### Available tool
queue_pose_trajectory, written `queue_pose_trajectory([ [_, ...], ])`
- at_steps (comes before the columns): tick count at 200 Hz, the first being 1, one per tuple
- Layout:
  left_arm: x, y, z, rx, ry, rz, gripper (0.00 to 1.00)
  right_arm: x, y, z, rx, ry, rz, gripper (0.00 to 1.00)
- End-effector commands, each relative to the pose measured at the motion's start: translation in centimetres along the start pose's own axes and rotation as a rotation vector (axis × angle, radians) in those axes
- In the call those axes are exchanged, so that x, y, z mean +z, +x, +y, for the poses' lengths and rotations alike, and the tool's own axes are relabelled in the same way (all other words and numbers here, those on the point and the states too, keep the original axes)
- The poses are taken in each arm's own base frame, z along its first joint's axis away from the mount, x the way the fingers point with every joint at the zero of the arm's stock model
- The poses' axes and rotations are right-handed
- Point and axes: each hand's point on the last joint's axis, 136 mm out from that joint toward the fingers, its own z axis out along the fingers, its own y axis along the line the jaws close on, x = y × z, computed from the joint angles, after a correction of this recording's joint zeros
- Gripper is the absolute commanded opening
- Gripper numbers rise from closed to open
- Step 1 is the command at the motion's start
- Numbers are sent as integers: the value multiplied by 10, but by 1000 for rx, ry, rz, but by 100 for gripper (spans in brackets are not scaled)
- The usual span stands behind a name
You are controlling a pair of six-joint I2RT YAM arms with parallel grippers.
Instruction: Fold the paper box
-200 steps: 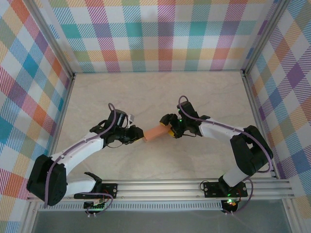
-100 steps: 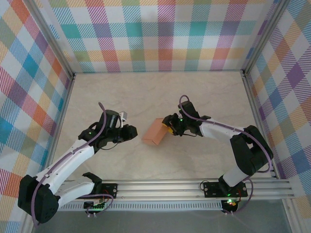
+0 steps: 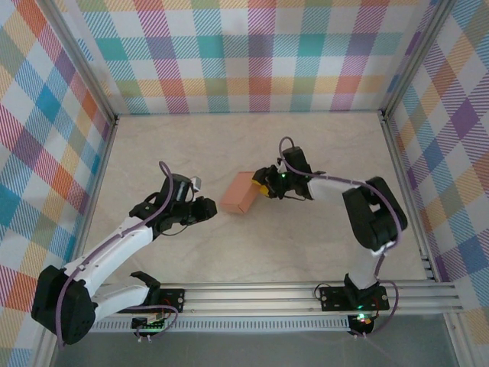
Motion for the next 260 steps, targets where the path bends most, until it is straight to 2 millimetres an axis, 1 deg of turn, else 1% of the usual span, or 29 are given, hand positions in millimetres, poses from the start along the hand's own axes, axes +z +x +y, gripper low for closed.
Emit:
queue_pose_trajectory([
  [1, 9, -5, 9, -12, -20, -35, 26, 15, -13, 4, -50, -21, 63, 44],
  [12, 11, -5, 11, -17, -20, -39, 26, 20, -18, 4, -50, -22, 77, 45],
  [24, 13, -6, 12, -16, -26, -43, 27, 22, -26, 7, -55, -24, 82, 51],
  [40, 13, -11, 14, -12, -42, -64, 29, 16, -30, 11, -69, -25, 71, 69],
  [49, 12, -16, 17, -12, -66, -91, 33, 9, -36, 10, -85, -5, 29, 79],
  [51, 12, -22, 14, -7, -53, -113, 34, 6, -38, 9, -92, 4, 14, 82],
  [62, 10, -38, 15, 4, -70, -193, 39, -6, -45, 3, -111, 53, -43, 90],
  [68, 9, -47, 15, 18, -81, -234, 44, -14, -49, 1, -126, 73, -73, 92],
  [72, 8, -52, 17, 24, -97, -262, 50, -20, -52, -2, -141, 91, -101, 97],
  [76, 8, -59, 19, 34, -112, -289, 52, -26, -54, -3, -150, 103, -123, 99],
  [86, 7, -73, 21, 74, -145, -337, 55, -39, -60, -7, -176, 124, -169, 100],
  [95, 7, -85, 22, 113, -175, -369, 69, -53, -64, -10, -211, 147, -211, 100],
  [105, 6, -97, 26, 153, -227, -400, 74, -71, -69, -12, -281, 184, -264, 100],
  [116, 4, -110, 32, 192, -279, -438, 95, -93, -74, -13, -374, 240, -337, 100],
  [120, 4, -114, 35, 206, -297, -449, 100, -102, -77, -14, -405, 267, -374, 100],
  [138, -4, -136, 47, 284, -388, -511, 100, -145, -86, -14, -551, 375, -541, 100],
  [140, -6, -138, 50, 292, -401, -518, 100, -152, -88, -14, -587, 396, -572, 100],
  [145, -10, -144, 56, 295, -440, -542, 100, -161, -90, -15, -624, 422, -613, 100],
  [156, -20, -153, 69, 307, -502, -577, 100, -191, -93, -16, -698, 491, -731, 100],
  [157, -20, -154, 70, 307, -504, -579, 100, -197, -94, -16, -708, 499, -750, 100],
  [164, -24, -157, 76, 336, -523, -587, 100, -208, -95, -20, -735, 528, -788, 100],
  [166, -25, -157, 78, 347, -527, -586, 100, -215, -95, -21, -750, 541, -807, 100],
  [181, -32, -156, 94, 418, -593, -586, 100, -239, -92, -26, -815, 579, -869, 100],
  [197, -26, -146, 112, 512, -595, -542, 100, -244, -87, -33, -968, 607, -907, 100],
  [209, -23, -142, 128, 497, -609, -554, 100, -244, -87, -50, -1024, 648, -932, 100],
  [232, -12, -141, 145, 475, -542, -600, 100, -243, -89, -84, -962, 675, -917, 100],
  [249, -11, -148, 145, 479, -457, -695, 100, -239, -94, -90, -949, 584, -957, 100],
  [257, -9, -151, 149, 436, -427, -676, 100, -238, -98, -97, -932, 557, -960, 100],
  [260, -9, -153, 149, 428, -411, -678, 100, -239, -100, -94, -936, 534, -978, 100],
])
